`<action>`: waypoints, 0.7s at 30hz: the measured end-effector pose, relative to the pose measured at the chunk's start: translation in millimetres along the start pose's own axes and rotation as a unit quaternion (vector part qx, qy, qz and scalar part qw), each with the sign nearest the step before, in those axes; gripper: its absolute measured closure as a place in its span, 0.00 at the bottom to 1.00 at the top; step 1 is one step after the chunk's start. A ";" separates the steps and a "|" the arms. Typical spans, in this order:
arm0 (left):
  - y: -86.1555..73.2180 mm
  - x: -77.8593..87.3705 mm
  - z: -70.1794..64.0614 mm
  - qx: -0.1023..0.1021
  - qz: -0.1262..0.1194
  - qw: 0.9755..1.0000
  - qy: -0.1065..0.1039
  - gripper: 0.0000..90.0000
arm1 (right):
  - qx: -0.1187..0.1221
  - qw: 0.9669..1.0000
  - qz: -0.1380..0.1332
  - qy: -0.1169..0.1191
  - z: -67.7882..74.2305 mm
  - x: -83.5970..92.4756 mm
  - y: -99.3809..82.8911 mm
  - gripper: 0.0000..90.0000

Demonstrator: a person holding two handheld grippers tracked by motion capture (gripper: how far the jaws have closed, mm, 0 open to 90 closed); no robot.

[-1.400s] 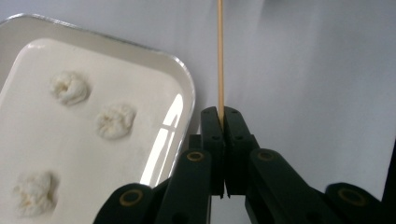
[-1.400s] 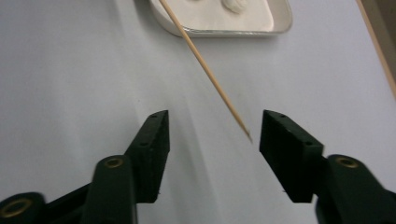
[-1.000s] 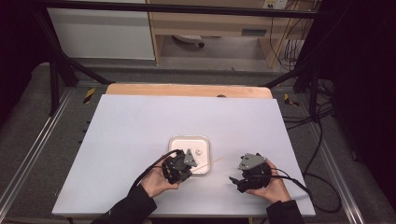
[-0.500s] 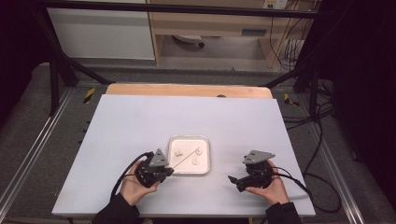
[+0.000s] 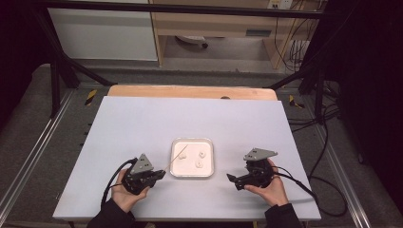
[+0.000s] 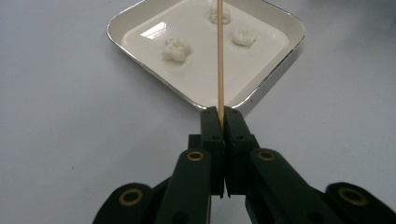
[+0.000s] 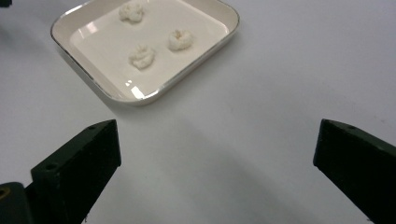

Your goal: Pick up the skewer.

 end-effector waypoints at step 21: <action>-10.3 7.3 12.4 0.042 -0.029 0.999 -0.004 0.98 | -0.019 0.999 -0.030 0.010 7.4 -33.7 47.6 0.01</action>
Point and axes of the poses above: each handheld gripper's, and its own axes: x roughly backward along the jaws, y roughly out of its top, z roughly to its left, the point moved 4 cm from there along -x, roughly forward along the jaws, and after that the axes turned 11 degrees about y, right-handed, at the moved point
